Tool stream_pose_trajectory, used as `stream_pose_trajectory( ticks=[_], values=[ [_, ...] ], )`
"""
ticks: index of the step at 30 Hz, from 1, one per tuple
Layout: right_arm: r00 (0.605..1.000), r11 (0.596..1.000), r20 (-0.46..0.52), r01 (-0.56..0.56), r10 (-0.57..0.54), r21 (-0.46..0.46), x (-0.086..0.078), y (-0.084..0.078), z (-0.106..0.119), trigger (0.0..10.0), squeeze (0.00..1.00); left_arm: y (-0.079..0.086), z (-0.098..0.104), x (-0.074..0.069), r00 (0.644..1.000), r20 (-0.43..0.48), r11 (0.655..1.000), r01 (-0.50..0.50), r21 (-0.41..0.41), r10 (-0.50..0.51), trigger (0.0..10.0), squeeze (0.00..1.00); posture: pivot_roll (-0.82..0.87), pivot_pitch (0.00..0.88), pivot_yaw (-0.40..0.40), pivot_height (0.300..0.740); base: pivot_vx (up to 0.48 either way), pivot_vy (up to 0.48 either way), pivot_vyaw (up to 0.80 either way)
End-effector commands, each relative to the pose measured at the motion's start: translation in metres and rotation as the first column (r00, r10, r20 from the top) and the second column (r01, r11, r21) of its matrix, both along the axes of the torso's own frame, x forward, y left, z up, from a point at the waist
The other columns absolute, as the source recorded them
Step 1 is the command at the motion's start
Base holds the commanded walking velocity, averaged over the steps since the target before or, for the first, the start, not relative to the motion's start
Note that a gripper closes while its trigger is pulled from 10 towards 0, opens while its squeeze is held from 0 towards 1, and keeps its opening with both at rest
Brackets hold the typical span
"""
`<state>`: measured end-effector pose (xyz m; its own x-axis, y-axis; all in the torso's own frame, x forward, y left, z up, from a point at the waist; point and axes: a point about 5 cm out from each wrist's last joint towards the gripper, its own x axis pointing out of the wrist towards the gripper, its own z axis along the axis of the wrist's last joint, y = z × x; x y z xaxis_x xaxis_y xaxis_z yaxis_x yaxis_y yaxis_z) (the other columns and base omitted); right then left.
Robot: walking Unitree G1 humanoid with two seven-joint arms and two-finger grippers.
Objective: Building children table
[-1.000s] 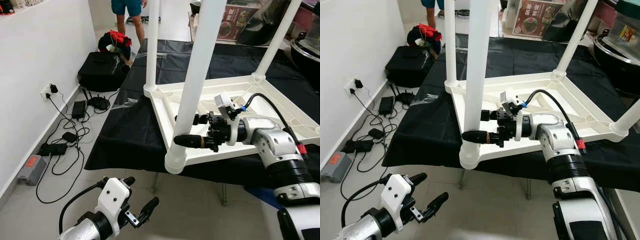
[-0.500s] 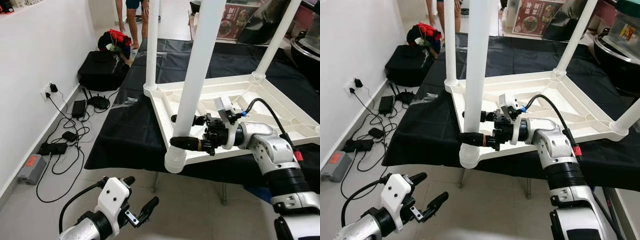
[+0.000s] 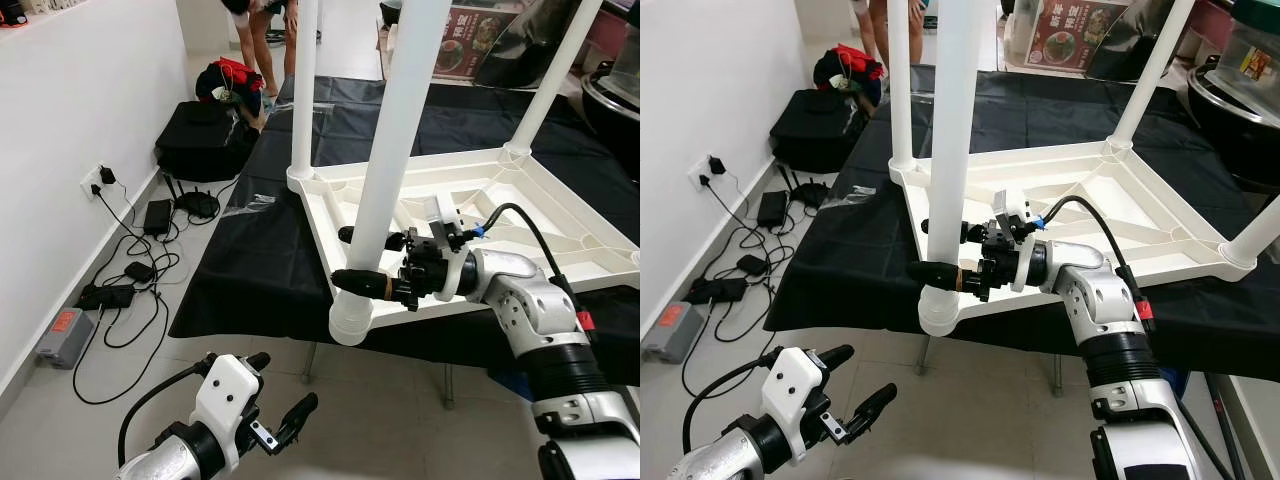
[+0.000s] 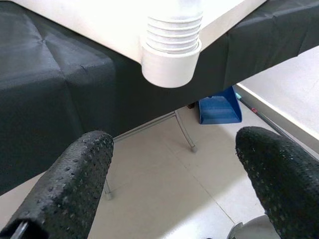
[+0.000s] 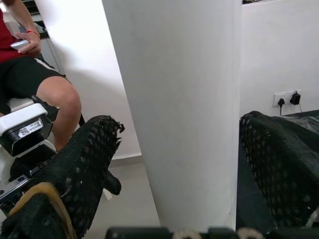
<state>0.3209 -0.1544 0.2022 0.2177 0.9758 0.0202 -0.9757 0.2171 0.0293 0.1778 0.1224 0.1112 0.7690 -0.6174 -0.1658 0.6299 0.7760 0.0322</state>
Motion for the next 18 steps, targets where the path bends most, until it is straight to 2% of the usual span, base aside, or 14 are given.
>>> stream_pose_trajectory(
  ticks=[1,18],
  values=[
    [1.000,1.000,0.018,0.008,-0.009,0.015,-0.0013,-0.0026,0.0012,10.0,0.00,-0.0004,-0.0025,-0.0017,1.000,-0.009,1.000,0.009,0.006,-0.009,10.0,0.00,0.19,0.071,-0.047,0.740,0.000,0.000,0.00],
    [0.999,0.999,0.032,0.030,-0.031,0.015,0.0006,-0.0035,0.0035,10.0,0.00,-0.0017,-0.0012,-0.0005,1.000,-0.003,1.000,0.010,-0.002,-0.010,10.0,0.00,0.19,0.071,-0.050,0.740,0.000,0.000,0.00]
  ],
)
